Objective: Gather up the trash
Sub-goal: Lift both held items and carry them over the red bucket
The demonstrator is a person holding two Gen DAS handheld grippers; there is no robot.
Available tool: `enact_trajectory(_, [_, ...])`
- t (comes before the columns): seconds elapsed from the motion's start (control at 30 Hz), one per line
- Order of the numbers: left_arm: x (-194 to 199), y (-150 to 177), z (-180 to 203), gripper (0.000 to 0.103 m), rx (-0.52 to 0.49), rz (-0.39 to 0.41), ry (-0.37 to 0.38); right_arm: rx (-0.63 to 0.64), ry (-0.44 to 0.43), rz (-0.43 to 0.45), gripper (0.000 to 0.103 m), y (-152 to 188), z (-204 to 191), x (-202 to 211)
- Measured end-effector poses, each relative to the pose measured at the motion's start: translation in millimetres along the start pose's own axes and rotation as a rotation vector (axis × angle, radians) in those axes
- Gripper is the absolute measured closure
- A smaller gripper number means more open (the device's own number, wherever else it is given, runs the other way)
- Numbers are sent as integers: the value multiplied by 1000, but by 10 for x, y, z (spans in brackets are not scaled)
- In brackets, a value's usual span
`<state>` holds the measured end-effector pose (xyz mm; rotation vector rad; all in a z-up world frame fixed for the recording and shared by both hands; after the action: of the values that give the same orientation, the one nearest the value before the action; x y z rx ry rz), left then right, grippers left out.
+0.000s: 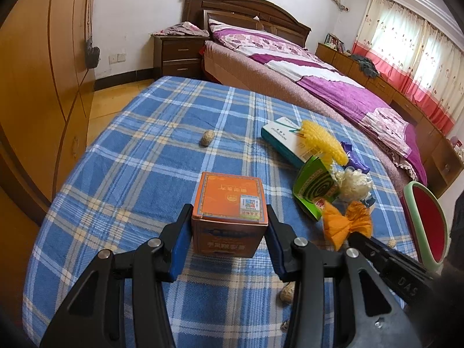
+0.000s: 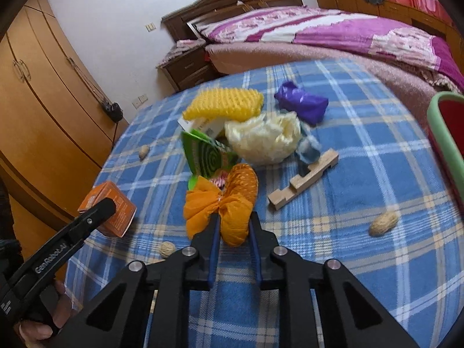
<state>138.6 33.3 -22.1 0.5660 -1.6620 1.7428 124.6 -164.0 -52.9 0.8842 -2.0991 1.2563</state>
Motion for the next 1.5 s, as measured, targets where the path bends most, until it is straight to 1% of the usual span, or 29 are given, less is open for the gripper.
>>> enact_trajectory(0.27, [147,-66,112,55,-6,15,23,7,-21,93,83,-138,1,386])
enact_trajectory(0.43, [276,-134,239,55,-29,35,38,-14,-33,130,83,-193,69,602])
enact_trajectory(0.67, [397,-196,387,55,-37,44,67,-43,-40,187,83,-272,182,862])
enact_trajectory(1.07, [550,-299,694,55,-72,47,113,-93,-31,271,83,-363,453,1286])
enact_trajectory(1.5, [663,-390,1219,55,-130,51,199,-167,14,350,83,-409,873,1703])
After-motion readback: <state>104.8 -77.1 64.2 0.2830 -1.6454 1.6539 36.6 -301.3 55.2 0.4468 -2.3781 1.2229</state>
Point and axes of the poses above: each gripper's, at about its wrist camera, not at the fingertips, and x roughly against the way its jaws point, z to its right, y to its underside, the point moved 6 cm from there along -x, roughly the way its jaws point, and after that the axes turned 8 degrees about -x, right-handed, at the moved point
